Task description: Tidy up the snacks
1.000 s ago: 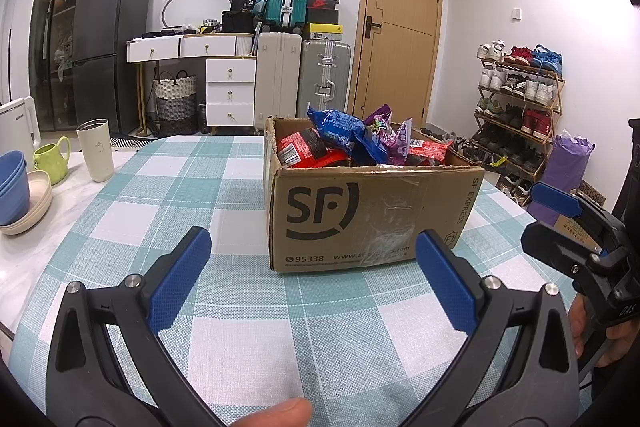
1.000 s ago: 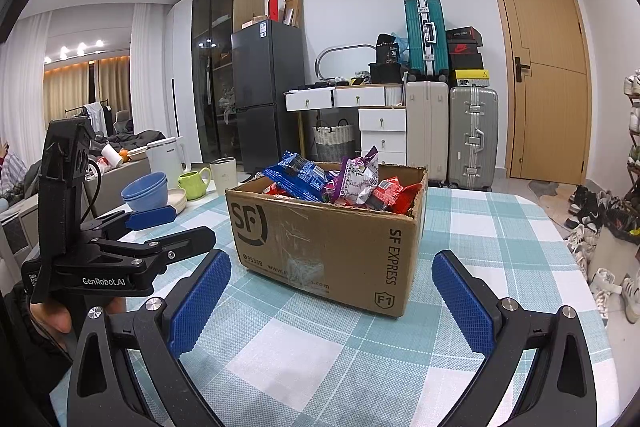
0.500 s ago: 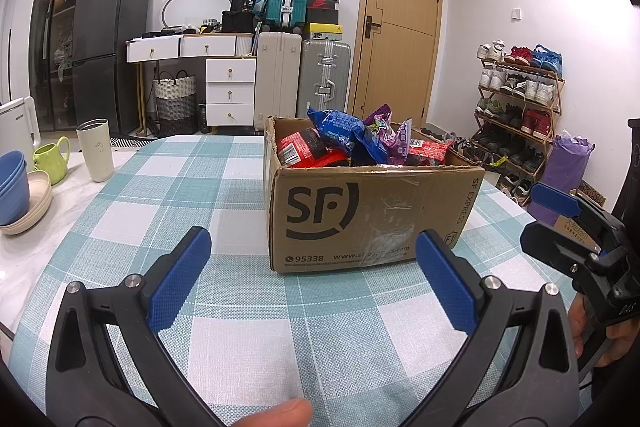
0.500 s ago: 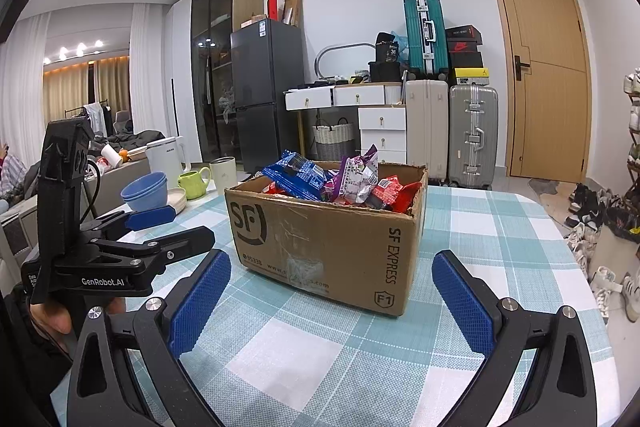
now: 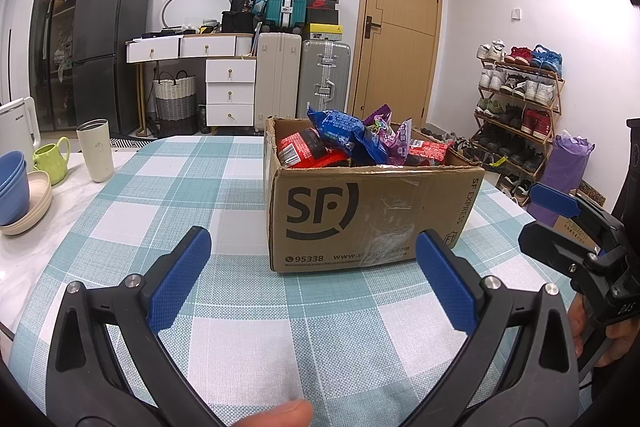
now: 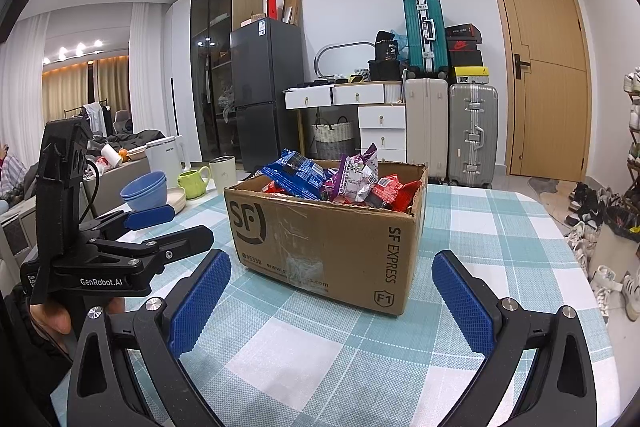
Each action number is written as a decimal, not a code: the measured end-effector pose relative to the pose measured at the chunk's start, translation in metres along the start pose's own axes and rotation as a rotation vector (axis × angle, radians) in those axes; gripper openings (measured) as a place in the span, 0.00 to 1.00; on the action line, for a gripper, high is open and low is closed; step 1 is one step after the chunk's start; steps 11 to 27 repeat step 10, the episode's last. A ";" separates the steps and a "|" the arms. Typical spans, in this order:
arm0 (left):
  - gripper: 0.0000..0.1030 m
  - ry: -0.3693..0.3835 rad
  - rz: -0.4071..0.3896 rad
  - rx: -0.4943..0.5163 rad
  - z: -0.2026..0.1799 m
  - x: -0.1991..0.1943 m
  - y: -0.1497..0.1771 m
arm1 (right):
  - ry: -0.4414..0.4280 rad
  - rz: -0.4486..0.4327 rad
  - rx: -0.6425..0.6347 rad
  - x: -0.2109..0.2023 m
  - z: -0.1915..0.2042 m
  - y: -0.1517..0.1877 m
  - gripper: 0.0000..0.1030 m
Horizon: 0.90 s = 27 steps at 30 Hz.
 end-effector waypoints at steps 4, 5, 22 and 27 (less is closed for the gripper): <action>0.99 0.002 0.003 0.000 0.000 0.000 0.000 | 0.000 0.001 0.000 0.000 0.000 0.000 1.00; 0.99 0.003 0.004 0.000 0.000 0.000 0.001 | 0.000 0.001 0.001 0.000 0.000 0.000 1.00; 0.99 0.010 0.006 0.003 -0.002 0.001 0.002 | -0.002 0.002 0.001 0.000 0.000 0.000 1.00; 0.99 0.010 0.006 0.003 -0.002 0.001 0.002 | -0.002 0.002 0.001 0.000 0.000 0.000 1.00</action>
Point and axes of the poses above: each gripper's, at about its wrist camera, not at the fingertips, and x roughly the way its jaws point, z to its left, y to its underside, the point moved 2 cm from there along x, roughly the way its jaws point, and after that the axes turned 6 degrees about -x, right-handed, at the moved point
